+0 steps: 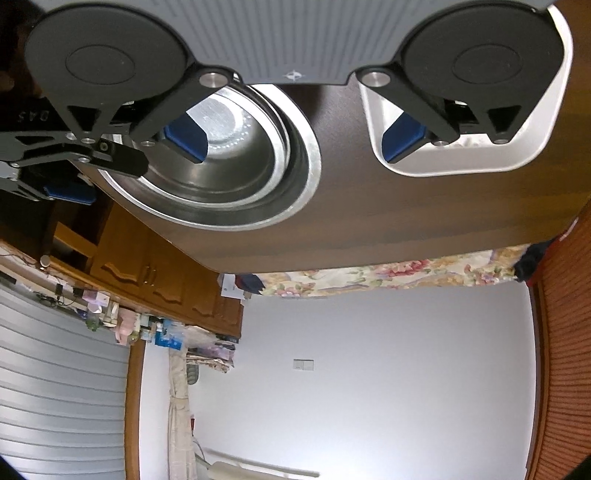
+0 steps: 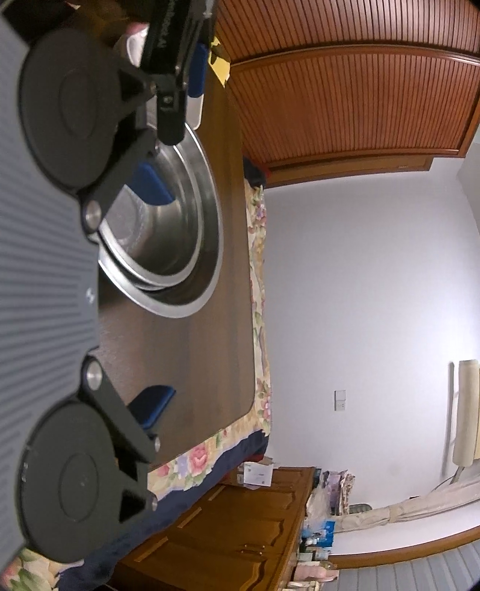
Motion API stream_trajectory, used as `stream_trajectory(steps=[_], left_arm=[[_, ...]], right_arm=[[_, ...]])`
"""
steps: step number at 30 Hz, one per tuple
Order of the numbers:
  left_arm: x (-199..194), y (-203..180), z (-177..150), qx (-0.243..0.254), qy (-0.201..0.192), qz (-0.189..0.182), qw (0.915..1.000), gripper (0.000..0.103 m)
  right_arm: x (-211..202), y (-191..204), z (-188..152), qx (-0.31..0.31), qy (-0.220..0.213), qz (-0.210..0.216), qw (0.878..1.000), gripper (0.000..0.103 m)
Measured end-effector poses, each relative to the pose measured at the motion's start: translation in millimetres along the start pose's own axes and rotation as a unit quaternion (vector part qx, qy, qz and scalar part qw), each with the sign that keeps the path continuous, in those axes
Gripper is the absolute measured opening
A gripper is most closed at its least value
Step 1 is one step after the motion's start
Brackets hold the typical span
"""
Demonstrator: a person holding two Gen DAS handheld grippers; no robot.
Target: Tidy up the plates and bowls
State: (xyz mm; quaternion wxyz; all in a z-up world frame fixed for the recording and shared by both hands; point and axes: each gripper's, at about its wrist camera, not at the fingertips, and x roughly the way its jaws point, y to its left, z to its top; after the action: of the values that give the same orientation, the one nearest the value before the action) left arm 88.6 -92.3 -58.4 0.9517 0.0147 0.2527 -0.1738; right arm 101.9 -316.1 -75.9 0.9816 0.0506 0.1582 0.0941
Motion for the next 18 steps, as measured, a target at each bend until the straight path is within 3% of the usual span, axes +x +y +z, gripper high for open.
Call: stream_trajectory(steps=[6, 15, 18], left_arm=[[2.4, -1.1, -3.3, 0.0, 0.005, -0.01, 0.9999, 0.101], [3.3, -1.5, -2.6, -0.004, 0.014, -0.019, 0.9997, 0.076], [4.6, -2.0, -1.7, -0.007, 0.02, -0.02, 0.9996, 0.064]], right_arm=[[4.3, -2.7, -3.2, 0.018, 0.003, 0.007, 1.0, 0.103], [9.8, -1.7, -8.2, 0.034, 0.013, 0.023, 0.999, 0.102], [9.0, 0.3, -9.4, 0.036, 0.015, 0.028, 0.999, 0.086]])
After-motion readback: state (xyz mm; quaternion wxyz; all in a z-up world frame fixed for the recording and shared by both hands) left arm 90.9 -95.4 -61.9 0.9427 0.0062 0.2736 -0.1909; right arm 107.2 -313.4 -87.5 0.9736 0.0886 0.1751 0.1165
